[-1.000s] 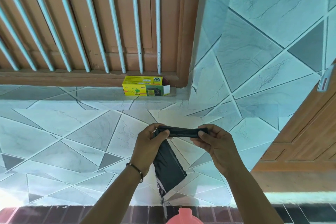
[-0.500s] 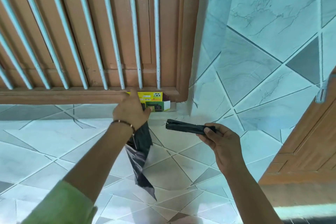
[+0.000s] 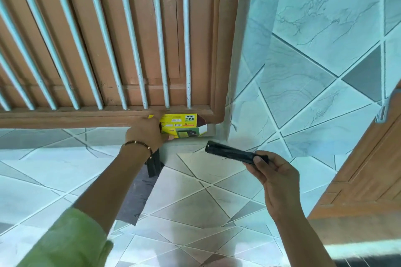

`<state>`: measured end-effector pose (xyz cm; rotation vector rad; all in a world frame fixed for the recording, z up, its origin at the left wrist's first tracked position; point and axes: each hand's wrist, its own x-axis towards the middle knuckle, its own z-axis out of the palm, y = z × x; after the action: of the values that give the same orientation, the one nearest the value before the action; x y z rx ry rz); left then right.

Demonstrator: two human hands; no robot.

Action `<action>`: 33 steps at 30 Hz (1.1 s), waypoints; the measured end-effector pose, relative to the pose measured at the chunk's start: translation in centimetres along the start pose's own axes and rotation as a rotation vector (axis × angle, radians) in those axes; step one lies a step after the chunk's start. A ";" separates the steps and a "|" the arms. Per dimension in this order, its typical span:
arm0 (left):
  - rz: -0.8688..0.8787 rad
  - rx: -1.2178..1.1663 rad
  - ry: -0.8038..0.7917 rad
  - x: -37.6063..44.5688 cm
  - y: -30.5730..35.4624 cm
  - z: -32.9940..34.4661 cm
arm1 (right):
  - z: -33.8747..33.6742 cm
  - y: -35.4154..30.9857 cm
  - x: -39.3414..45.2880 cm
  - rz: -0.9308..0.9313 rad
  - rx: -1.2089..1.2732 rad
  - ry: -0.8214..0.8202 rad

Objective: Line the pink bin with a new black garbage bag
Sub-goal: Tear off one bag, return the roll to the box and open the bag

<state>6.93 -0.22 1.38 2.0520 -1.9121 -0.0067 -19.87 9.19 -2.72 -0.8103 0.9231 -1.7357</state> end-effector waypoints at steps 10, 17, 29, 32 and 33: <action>-0.012 -0.374 0.006 -9.1 1.9 2.4 | 1.2 -3.4 -1.8 -0.550 -0.435 -0.023; -0.051 -0.537 0.039 -11.8 2.5 3.1 | -0.5 -3.9 -4.3 -0.576 -0.767 -0.250; -0.099 -0.826 -0.101 -16.2 5.3 6.5 | -1.2 -3.5 -6.3 -0.807 -0.862 -0.169; -0.111 -0.856 -0.100 -16.7 5.3 6.5 | -1.7 -3.1 -6.3 -0.759 -0.887 -0.107; -0.113 -0.867 -0.094 -16.9 5.3 6.5 | -1.8 -3.1 -6.3 -0.681 -0.841 -0.092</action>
<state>-1.33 14.40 -7.16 1.5489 -1.4402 -0.8164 -20.82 16.29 -1.58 -1.9084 1.4495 -1.8127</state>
